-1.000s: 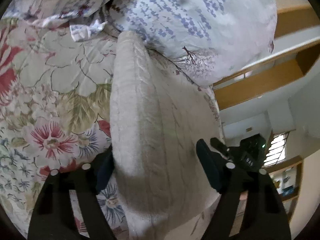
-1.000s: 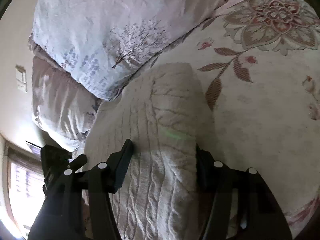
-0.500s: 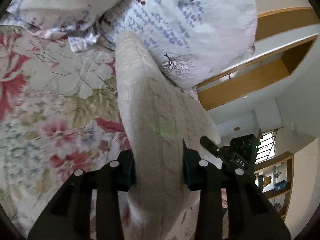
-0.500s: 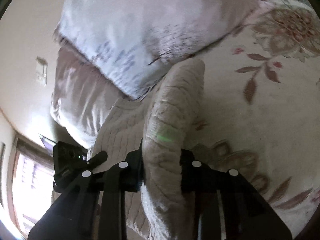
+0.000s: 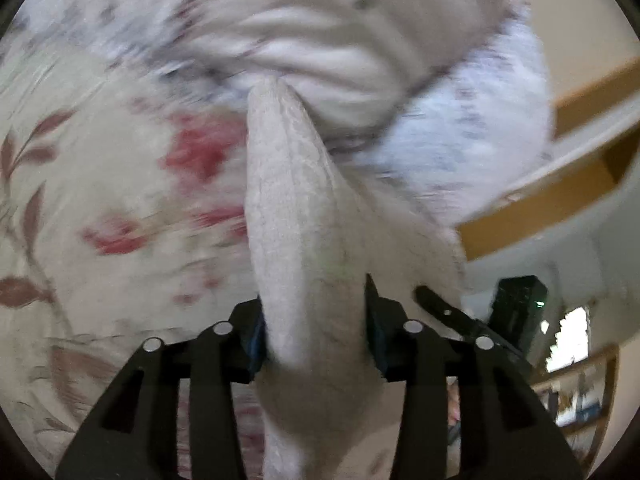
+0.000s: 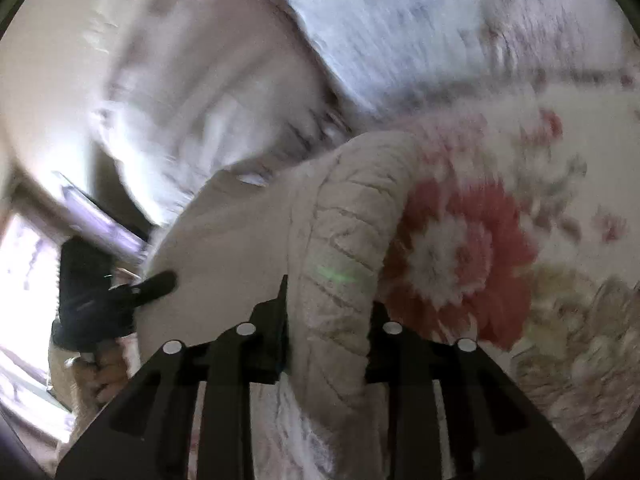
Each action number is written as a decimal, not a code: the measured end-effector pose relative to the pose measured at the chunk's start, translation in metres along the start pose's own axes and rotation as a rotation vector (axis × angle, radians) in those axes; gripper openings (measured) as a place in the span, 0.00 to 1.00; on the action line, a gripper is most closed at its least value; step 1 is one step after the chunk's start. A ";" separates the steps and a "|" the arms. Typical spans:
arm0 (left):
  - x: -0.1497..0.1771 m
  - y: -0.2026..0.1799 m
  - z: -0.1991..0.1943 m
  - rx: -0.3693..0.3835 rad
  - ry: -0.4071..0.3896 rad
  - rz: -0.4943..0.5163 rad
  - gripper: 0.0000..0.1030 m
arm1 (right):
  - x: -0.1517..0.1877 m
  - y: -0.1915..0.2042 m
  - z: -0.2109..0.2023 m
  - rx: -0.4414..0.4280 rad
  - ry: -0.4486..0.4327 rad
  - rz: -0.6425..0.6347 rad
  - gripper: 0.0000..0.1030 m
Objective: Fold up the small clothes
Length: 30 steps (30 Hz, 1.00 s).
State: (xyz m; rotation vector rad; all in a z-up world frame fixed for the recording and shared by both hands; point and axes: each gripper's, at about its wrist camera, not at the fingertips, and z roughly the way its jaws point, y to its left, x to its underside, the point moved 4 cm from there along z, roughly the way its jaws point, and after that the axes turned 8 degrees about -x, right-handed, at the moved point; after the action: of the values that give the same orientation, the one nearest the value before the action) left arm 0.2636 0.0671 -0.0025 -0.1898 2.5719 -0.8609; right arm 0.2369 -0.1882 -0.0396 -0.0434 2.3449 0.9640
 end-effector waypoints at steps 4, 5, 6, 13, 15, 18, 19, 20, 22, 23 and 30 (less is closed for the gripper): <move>0.002 0.012 0.007 0.005 -0.012 -0.012 0.57 | -0.002 -0.016 -0.002 -0.032 0.021 0.108 0.43; 0.001 0.009 0.004 -0.019 -0.030 0.010 0.58 | -0.002 -0.016 -0.006 -0.031 0.021 0.109 0.43; 0.001 0.007 0.000 -0.039 -0.047 0.029 0.61 | -0.003 -0.015 -0.014 -0.021 0.006 0.094 0.43; 0.004 -0.022 -0.030 -0.253 -0.249 0.226 0.83 | -0.017 -0.017 -0.045 -0.009 -0.097 0.107 0.42; 0.006 -0.028 -0.025 -0.314 -0.248 0.268 0.84 | -0.018 -0.014 -0.035 0.014 -0.082 0.085 0.13; 0.009 -0.027 -0.017 -0.417 -0.242 0.311 0.84 | -0.019 -0.007 -0.033 0.128 -0.136 -0.001 0.10; 0.011 -0.024 -0.016 -0.435 -0.238 0.319 0.84 | -0.020 -0.009 -0.034 0.164 -0.145 -0.007 0.09; 0.011 -0.025 -0.013 -0.438 -0.234 0.322 0.84 | -0.021 -0.012 -0.033 0.192 -0.147 -0.007 0.09; 0.013 -0.023 -0.012 -0.444 -0.234 0.325 0.85 | -0.021 -0.022 -0.026 0.243 -0.131 0.006 0.09; 0.013 -0.024 -0.011 -0.452 -0.239 0.332 0.85 | -0.021 -0.024 -0.024 0.250 -0.126 0.009 0.09; 0.019 -0.023 -0.012 -0.496 -0.263 0.364 0.88 | -0.018 0.002 -0.049 0.274 -0.162 -0.075 0.20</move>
State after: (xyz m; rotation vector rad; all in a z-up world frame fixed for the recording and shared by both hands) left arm 0.2408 0.0504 0.0136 0.0256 2.4120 -0.0544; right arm 0.2263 -0.2225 -0.0012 0.0530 2.2854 0.5809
